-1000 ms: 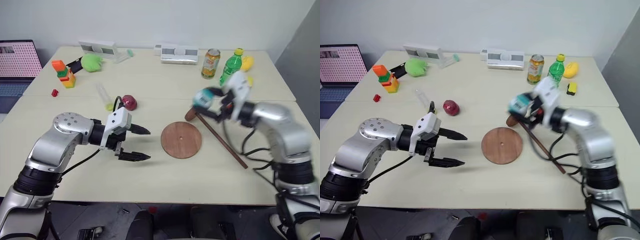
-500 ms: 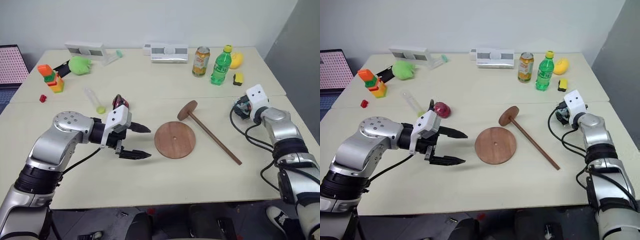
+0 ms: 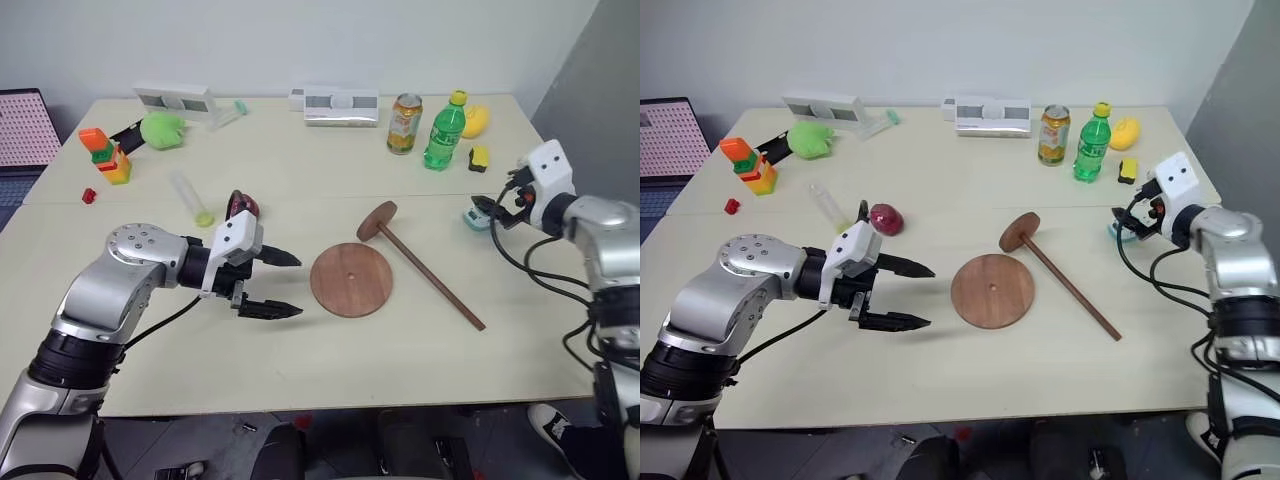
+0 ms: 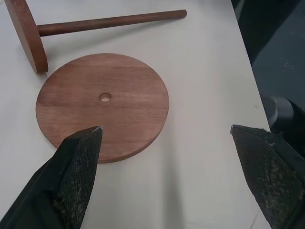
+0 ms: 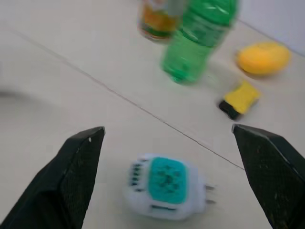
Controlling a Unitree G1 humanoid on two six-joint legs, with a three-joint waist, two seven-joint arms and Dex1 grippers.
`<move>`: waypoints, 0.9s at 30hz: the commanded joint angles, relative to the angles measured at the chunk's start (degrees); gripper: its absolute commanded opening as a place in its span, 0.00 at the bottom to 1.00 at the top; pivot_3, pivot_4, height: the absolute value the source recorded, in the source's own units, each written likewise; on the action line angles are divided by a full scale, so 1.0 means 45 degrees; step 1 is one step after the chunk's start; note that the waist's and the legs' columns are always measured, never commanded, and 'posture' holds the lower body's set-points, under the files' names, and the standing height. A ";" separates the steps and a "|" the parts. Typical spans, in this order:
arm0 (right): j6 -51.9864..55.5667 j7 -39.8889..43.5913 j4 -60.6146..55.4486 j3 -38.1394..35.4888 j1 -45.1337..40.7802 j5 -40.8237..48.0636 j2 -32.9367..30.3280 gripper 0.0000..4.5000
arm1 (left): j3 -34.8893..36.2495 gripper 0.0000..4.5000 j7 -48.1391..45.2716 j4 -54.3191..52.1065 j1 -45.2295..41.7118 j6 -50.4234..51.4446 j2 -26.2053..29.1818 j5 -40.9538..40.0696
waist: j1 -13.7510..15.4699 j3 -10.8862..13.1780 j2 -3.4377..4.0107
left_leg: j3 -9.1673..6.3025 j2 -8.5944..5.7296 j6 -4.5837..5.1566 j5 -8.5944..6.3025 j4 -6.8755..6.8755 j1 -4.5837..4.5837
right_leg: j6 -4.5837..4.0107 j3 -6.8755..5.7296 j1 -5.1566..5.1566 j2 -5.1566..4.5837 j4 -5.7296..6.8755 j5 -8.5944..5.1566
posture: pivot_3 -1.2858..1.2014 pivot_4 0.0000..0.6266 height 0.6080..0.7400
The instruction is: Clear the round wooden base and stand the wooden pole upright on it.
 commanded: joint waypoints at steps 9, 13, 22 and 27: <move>0.9129 0.0966 -0.2911 0.5310 -0.1794 0.1061 -0.0316 1.00 | -0.0049 1.00 -0.0253 0.0048 -0.0771 -0.0157 -0.0114 -0.0007 | 0.0149 -0.0002 -0.0001 | -0.0038 -0.0017 0.0016 -0.0009 0.0020 -0.0018 | -0.0001 -0.0033 0.0002 -0.0008 -0.0010 0.0001 | 0.52 0.24 1.00; 0.9346 0.1172 -0.2383 0.6010 -0.2226 0.1060 -0.0068 0.90 | -0.0053 1.00 -0.0241 -0.0034 -0.0753 -0.0108 -0.0143 -0.0024 | 0.0151 -0.0002 -0.0001 | -0.0061 -0.0016 0.0015 -0.0008 0.0018 -0.0028 | -0.0001 -0.0061 0.0001 -0.0009 -0.0016 0.0000 | 0.52 0.24 1.00; 0.9963 0.1510 -0.2482 0.5511 -0.2735 0.1633 -0.0116 0.45 | 0.0017 1.00 -0.0241 -0.0075 -0.0599 -0.0123 -0.0054 -0.0012 | 0.0133 -0.0002 -0.0001 | -0.0070 -0.0015 0.0015 -0.0009 0.0018 -0.0028 | -0.0001 -0.0070 0.0000 -0.0007 -0.0012 0.0000 | 0.52 0.24 1.00; 1.0056 0.1666 -0.3119 0.5776 -0.2413 0.1888 -0.0504 0.18 | -0.0079 1.00 -0.0326 0.0036 -0.0630 -0.0269 -0.0110 0.0057 | 0.0134 -0.0002 -0.0001 | -0.0072 -0.0015 0.0016 -0.0009 0.0018 -0.0028 | -0.0001 -0.0073 0.0000 -0.0007 -0.0012 0.0000 | 0.52 0.24 1.00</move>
